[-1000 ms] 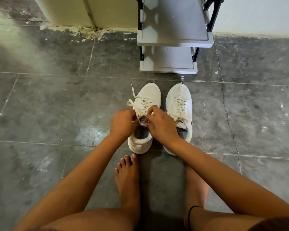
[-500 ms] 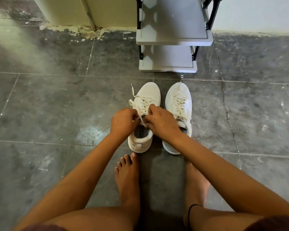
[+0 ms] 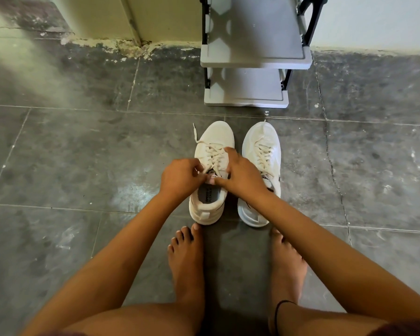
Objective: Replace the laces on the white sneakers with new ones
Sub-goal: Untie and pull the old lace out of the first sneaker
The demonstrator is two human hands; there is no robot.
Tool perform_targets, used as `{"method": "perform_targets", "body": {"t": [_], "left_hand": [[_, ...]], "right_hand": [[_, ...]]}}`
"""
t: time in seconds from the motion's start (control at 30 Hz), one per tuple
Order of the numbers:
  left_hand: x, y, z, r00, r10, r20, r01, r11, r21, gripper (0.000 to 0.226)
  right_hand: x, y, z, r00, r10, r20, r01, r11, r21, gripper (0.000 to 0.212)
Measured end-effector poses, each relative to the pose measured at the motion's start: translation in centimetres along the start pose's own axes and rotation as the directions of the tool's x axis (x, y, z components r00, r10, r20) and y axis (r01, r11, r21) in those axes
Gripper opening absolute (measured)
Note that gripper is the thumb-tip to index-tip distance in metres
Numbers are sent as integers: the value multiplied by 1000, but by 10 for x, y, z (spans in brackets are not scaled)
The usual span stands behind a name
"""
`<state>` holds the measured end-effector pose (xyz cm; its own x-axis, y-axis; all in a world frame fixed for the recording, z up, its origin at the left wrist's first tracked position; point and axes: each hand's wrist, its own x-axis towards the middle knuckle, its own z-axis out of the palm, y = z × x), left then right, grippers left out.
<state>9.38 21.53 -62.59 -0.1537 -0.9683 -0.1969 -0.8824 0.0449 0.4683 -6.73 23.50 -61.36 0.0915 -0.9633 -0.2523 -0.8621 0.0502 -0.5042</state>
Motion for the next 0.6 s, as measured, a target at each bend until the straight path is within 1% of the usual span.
{"method": "perform_targets", "body": {"t": [0.03, 0.13, 0.23, 0.37, 0.47, 0.53, 0.57, 0.6], "left_hand": [[1, 2, 0, 1000, 10, 5, -10, 1000, 28, 23], [4, 1, -4, 996, 87, -19, -83, 984, 158, 26], [4, -7, -12, 991, 130, -44, -114, 958, 262, 29], [7, -14, -18, 995, 76, -57, -58, 963, 262, 28], [0, -10, -16, 994, 84, -74, -67, 975, 213, 25], [-5, -6, -15, 984, 141, -111, -127, 984, 125, 25], [-8, -3, -13, 974, 197, -113, -183, 975, 123, 26], [-10, -1, -11, 963, 254, -96, -235, 957, 170, 26]], "right_hand": [[-3, 1, 4, 1000, -26, -14, 25, 999, -21, 73], [-7, 4, 8, 989, -106, -108, 94, 990, -109, 47], [-14, 9, 4, 987, -106, -120, 96, 992, -81, 33], [-17, 7, 5, 990, -108, -87, 101, 992, -78, 30], [-16, 4, 9, 990, -117, -76, 105, 985, -139, 32], [-15, 2, 15, 989, -127, -76, 110, 974, -199, 36], [-15, 1, 17, 988, -134, -78, 115, 971, -211, 38], [-14, -1, 19, 988, -138, -73, 120, 970, -212, 41]]}}
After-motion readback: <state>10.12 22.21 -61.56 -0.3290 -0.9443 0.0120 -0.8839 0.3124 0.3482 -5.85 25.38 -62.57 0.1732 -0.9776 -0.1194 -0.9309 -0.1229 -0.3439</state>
